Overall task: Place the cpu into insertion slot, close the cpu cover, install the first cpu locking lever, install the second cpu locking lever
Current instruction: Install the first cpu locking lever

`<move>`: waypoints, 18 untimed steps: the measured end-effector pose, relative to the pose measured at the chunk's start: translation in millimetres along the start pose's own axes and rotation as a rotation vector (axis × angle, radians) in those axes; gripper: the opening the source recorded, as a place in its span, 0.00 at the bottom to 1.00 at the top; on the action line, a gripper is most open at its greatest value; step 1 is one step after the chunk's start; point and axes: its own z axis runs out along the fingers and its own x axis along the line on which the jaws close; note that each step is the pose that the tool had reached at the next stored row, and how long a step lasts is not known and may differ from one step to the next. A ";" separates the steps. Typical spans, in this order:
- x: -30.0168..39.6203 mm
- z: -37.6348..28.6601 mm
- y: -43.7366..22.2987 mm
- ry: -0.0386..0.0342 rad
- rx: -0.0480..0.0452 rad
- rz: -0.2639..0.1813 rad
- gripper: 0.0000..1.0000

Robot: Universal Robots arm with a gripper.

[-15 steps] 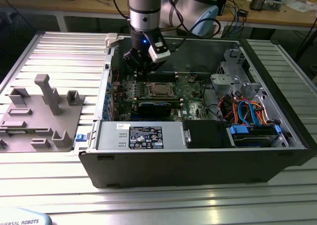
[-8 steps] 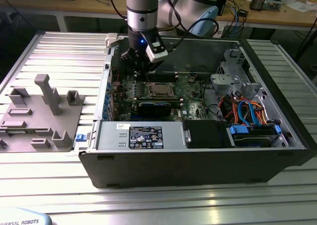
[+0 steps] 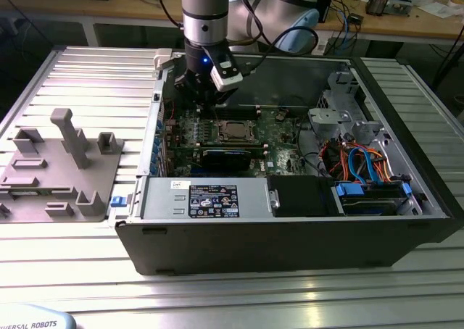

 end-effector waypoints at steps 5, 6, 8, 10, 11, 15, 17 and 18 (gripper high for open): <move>2.8 -0.1 -0.1 0.0000 0.0000 0.000 0.11; 3.3 -0.1 -0.1 -0.0001 0.0000 0.000 0.11; 4.3 -0.1 -0.1 0.0000 0.0000 0.000 0.11; 5.3 -0.1 -0.1 0.0000 0.0000 0.000 0.11; 5.8 -0.1 -0.2 0.0000 0.0000 0.000 0.11; 8.3 -0.2 -0.2 0.0000 0.0000 0.000 0.11; 9.4 -0.2 -0.2 0.0000 0.0000 0.000 0.11; 9.9 -0.2 -0.3 0.0000 0.0000 0.000 0.11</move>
